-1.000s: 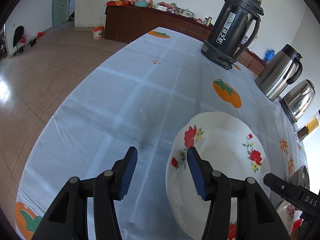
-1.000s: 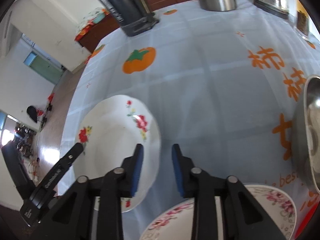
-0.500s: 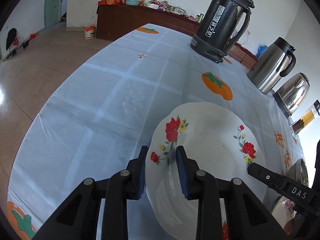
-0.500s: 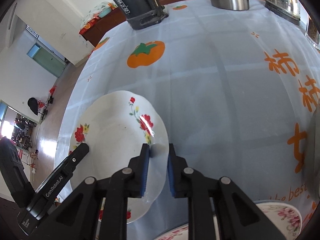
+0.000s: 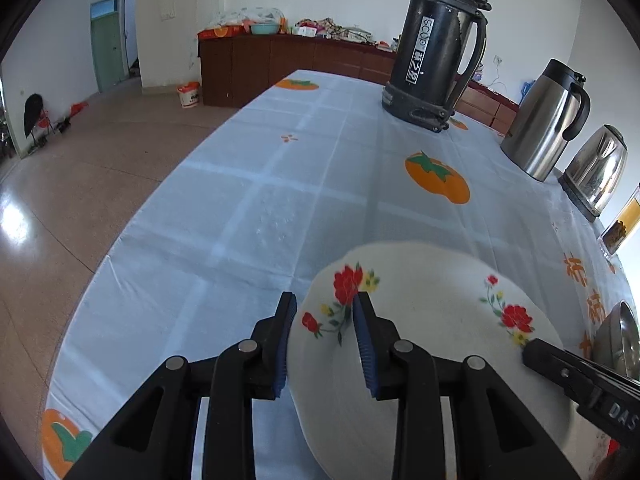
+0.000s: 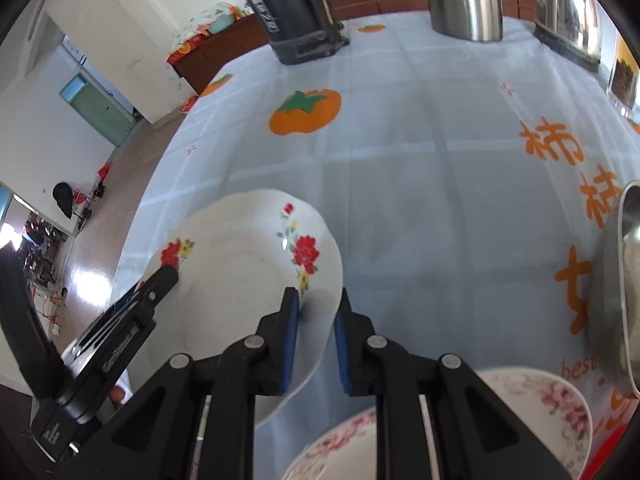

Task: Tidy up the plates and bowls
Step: 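Carry the red-flower plate with the left gripper onto the plate stack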

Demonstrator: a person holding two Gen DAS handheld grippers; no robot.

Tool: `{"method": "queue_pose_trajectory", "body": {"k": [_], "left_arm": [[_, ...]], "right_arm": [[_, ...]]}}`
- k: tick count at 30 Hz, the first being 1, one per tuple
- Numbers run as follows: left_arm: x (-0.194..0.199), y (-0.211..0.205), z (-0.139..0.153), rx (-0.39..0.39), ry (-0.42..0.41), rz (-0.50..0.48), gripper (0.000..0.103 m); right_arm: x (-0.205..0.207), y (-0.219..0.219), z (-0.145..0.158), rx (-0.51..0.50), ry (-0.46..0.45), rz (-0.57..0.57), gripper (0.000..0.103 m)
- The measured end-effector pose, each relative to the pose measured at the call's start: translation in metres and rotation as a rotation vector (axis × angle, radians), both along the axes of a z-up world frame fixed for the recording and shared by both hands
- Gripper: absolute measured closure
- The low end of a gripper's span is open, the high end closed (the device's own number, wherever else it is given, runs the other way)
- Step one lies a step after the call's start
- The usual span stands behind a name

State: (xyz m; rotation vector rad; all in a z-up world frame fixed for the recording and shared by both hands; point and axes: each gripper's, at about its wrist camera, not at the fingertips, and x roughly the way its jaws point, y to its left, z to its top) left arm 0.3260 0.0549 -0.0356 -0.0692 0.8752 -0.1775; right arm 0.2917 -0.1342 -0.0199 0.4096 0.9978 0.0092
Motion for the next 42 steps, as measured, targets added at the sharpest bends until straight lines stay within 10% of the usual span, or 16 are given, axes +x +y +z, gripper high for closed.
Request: {"method": "queue_pose_trajectory", "body": {"k": [42], "left_arm": [[-0.088,-0.064,0.057,-0.063,-0.21,-0.27,0.071]], "right_arm": [[-0.147,-0.044,0.053,0.019,-0.187,-0.173,0.086]]}}
